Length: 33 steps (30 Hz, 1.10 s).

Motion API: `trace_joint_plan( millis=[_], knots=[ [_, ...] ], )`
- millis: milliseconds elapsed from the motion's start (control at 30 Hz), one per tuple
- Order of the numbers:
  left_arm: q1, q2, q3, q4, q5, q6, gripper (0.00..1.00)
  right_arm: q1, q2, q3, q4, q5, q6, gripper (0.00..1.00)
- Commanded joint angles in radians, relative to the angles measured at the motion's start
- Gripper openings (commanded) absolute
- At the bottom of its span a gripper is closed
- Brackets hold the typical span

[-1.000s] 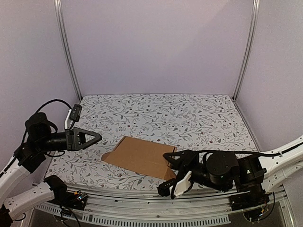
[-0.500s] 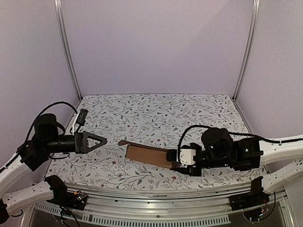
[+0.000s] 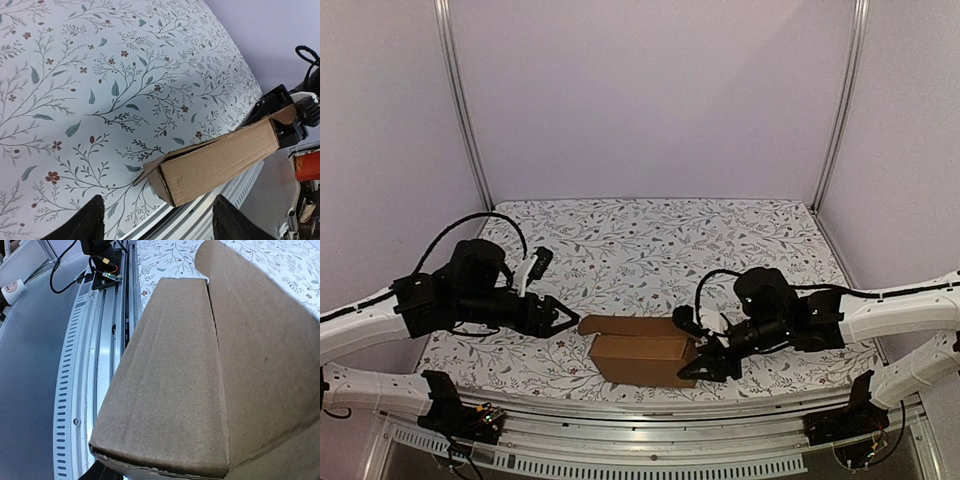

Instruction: Fold the paper box

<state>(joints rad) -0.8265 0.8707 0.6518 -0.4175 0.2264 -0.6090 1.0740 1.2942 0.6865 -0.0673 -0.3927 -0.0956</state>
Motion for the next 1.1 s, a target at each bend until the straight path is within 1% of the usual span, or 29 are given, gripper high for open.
trace_joint_plan(
  millis=[0,133,300,533,767,967,1067],
  knots=[
    [-0.055,0.069,0.045,-0.064,-0.147,0.061,0.72,-0.006,0.031,-0.028,0.093,-0.085,0.065,0.29],
    [-0.071,0.124,0.051,-0.046,-0.134,0.073,0.69,-0.005,0.047,-0.033,0.112,-0.093,0.077,0.29],
    [-0.079,0.169,0.048,-0.029,-0.119,0.071,0.62,-0.006,0.058,-0.038,0.125,-0.097,0.084,0.29],
    [-0.09,0.21,0.045,-0.003,-0.101,0.068,0.46,-0.006,0.066,-0.041,0.135,-0.104,0.091,0.29],
    [-0.095,0.207,0.041,0.024,-0.089,0.068,0.31,-0.005,0.073,-0.039,0.141,-0.103,0.091,0.29],
    [-0.098,0.213,0.033,0.045,-0.068,0.059,0.15,-0.006,0.07,-0.039,0.153,-0.058,0.106,0.29],
    [-0.101,0.224,0.029,0.058,-0.058,0.051,0.08,0.008,0.077,-0.041,0.17,-0.007,0.121,0.27]
  ],
)
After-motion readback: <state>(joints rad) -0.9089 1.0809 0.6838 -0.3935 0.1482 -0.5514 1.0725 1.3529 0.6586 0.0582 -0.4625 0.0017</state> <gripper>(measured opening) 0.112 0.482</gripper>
